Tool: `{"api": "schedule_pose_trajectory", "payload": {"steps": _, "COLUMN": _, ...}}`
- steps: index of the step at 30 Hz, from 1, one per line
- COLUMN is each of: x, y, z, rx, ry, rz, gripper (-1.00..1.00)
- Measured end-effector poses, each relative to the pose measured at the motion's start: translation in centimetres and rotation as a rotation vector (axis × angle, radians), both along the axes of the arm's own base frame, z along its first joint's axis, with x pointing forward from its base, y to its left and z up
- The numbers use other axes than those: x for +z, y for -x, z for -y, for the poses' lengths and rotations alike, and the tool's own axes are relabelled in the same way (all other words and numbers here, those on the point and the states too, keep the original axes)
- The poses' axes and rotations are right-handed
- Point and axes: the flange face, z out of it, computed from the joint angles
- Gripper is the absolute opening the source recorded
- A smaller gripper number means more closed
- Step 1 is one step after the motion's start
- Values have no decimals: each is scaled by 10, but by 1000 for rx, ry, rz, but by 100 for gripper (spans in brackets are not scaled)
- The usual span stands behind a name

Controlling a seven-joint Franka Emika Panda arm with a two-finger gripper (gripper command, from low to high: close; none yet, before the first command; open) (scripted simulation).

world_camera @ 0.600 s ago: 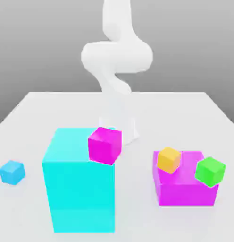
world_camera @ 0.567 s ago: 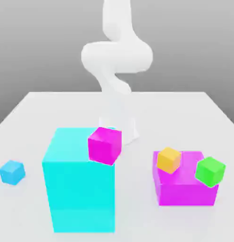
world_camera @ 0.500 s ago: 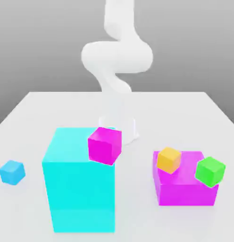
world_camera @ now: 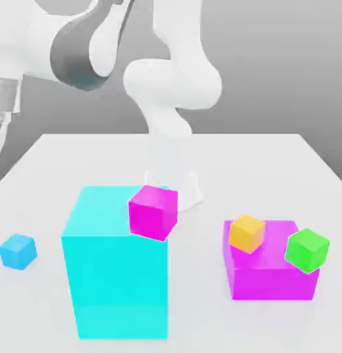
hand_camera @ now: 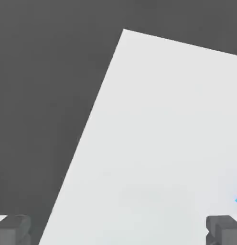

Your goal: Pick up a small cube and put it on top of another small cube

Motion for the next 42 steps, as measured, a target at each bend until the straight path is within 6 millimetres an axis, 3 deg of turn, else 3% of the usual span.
{"api": "schedule_pose_trajectory", "payload": {"steps": 3, "x": -56, "y": 47, "z": 31, "rx": -225, "ry": -75, "rz": -48, "gripper": 0}}
{"api": "schedule_pose_trajectory", "payload": {"steps": 6, "x": -109, "y": 85, "z": 40, "rx": -406, "ry": -147, "rz": -93, "gripper": 0}}
{"api": "schedule_pose_trajectory", "payload": {"steps": 12, "x": -181, "y": 96, "z": 41, "rx": -457, "ry": -166, "rz": -107, "gripper": 0}}
{"api": "schedule_pose_trajectory", "payload": {"steps": 13, "x": -187, "y": 96, "z": 40, "rx": -458, "ry": -166, "rz": -108, "gripper": -100}}
{"api": "schedule_pose_trajectory", "payload": {"steps": 19, "x": -189, "y": 96, "z": 40, "rx": -459, "ry": -165, "rz": -106, "gripper": -100}}
{"api": "schedule_pose_trajectory", "payload": {"steps": 25, "x": -136, "y": 95, "z": 41, "rx": -458, "ry": -166, "rz": -106, "gripper": -100}}
{"api": "schedule_pose_trajectory", "payload": {"steps": 28, "x": -99, "y": 60, "z": 26, "rx": -358, "ry": -162, "rz": -111, "gripper": -100}}
{"api": "schedule_pose_trajectory", "payload": {"steps": 31, "x": -57, "y": 3, "z": -16, "rx": -176, "ry": -152, "rz": -122, "gripper": -100}}
{"api": "schedule_pose_trajectory", "payload": {"steps": 34, "x": -13, "y": -39, "z": -60, "rx": -19, "ry": -143, "rz": -131, "gripper": -100}}
{"api": "schedule_pose_trajectory", "payload": {"steps": 38, "x": 50, "y": -75, "z": -123, "rx": 171, "ry": -132, "rz": -143, "gripper": -100}}
{"api": "schedule_pose_trajectory", "payload": {"steps": 42, "x": 113, "y": -93, "z": -208, "rx": 388, "ry": -114, "rz": -159, "gripper": -100}}
